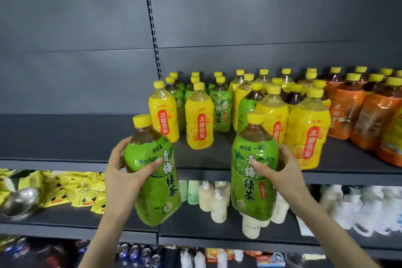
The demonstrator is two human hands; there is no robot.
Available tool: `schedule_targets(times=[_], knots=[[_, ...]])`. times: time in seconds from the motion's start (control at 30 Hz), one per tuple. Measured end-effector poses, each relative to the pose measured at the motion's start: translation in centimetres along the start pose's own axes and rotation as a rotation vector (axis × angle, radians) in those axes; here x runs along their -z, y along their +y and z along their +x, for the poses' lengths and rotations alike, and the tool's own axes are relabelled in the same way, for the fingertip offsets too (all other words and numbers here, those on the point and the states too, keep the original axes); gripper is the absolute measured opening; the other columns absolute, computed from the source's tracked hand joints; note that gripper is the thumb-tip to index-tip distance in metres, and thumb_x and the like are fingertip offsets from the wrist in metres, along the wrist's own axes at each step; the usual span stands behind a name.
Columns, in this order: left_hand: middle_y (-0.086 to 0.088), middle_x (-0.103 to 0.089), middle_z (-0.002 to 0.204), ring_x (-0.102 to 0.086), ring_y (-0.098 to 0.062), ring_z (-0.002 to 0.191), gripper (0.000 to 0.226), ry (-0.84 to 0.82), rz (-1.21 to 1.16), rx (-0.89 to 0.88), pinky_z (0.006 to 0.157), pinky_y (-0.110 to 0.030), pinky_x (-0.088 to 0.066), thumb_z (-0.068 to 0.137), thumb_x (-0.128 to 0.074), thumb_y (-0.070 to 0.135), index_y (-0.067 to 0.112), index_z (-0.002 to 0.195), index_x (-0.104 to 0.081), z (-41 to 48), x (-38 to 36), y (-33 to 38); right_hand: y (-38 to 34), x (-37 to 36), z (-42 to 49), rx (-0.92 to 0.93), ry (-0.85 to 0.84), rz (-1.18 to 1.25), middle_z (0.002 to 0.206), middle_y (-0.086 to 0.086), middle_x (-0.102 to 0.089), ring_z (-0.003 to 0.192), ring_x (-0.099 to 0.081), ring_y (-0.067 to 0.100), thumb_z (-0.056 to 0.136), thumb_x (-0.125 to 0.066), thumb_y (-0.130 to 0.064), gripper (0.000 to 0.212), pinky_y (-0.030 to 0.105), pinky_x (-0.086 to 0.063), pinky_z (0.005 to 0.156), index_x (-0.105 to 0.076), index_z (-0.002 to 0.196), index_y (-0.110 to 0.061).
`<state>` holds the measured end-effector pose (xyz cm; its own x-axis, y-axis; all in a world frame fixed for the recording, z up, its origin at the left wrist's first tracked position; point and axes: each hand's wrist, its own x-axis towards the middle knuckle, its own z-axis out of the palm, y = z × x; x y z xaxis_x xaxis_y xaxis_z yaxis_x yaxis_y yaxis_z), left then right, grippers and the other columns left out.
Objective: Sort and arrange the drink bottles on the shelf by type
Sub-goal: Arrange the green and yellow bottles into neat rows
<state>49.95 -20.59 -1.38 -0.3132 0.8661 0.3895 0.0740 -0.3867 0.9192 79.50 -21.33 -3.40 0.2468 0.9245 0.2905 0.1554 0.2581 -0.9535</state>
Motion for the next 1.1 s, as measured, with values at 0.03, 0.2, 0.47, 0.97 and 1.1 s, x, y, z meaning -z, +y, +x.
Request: schedule_targets(times=[0.03, 0.2, 0.47, 0.97, 1.1], knots=[[0.006, -0.064, 0.106, -0.063, -0.007, 0.093, 0.066, 0.009, -0.002, 0.001, 0.076, -0.029, -0.051, 0.048, -0.082, 0.023, 0.042, 0.106, -0.056, 0.9, 0.8, -0.3, 0.0, -1.3, 0.4, -0.004, -0.010, -0.001, 0.102, -0.008, -0.064, 0.079, -0.064, -0.009, 0.062, -0.082, -0.019, 0.052, 0.011, -0.050, 0.059, -0.050, 0.102, -0.033], [0.004, -0.065, 0.106, -0.065, -0.010, 0.093, 0.066, 0.047, -0.024, -0.022, 0.074, -0.026, -0.055, 0.049, -0.083, 0.020, 0.043, 0.105, -0.058, 5.5, 3.2, -1.6, -1.2, -6.9, 3.8, 0.014, -0.078, -0.026, 0.102, -0.014, -0.063, 0.083, -0.062, -0.011, 0.055, -0.081, -0.032, 0.057, 0.010, -0.050, 0.062, -0.050, 0.102, -0.035], [0.004, -0.067, 0.104, -0.066, -0.012, 0.093, 0.071, 0.050, -0.037, -0.065, 0.072, -0.029, -0.057, 0.047, -0.088, 0.022, 0.041, 0.108, -0.058, 12.0, 2.8, -3.4, -0.4, -12.8, 9.7, 0.084, -0.076, 0.028, 0.101, -0.015, -0.065, 0.090, -0.063, -0.007, 0.055, -0.082, -0.030, 0.060, 0.012, -0.051, 0.067, -0.050, 0.106, -0.033], [0.002, -0.067, 0.108, -0.064, -0.020, 0.101, 0.069, 0.042, -0.012, -0.047, 0.086, -0.045, -0.053, 0.042, -0.083, 0.042, 0.046, 0.107, -0.060, 18.2, 4.8, -6.9, 1.9, -22.6, 12.6, 0.067, -0.309, -0.068, 0.115, -0.022, -0.057, 0.107, -0.056, -0.005, 0.056, -0.089, -0.041, 0.081, 0.022, -0.051, 0.087, -0.038, 0.119, -0.047], [0.004, -0.067, 0.106, -0.064, -0.019, 0.101, 0.069, 0.021, -0.022, -0.037, 0.085, -0.042, -0.053, 0.041, -0.083, 0.043, 0.046, 0.106, -0.060, 18.9, 5.6, -7.2, 1.6, -23.9, 13.1, 0.075, -0.343, -0.190, 0.131, -0.016, -0.043, 0.120, -0.044, -0.003, 0.058, -0.081, -0.054, 0.091, 0.024, -0.043, 0.099, -0.030, 0.133, -0.045]])
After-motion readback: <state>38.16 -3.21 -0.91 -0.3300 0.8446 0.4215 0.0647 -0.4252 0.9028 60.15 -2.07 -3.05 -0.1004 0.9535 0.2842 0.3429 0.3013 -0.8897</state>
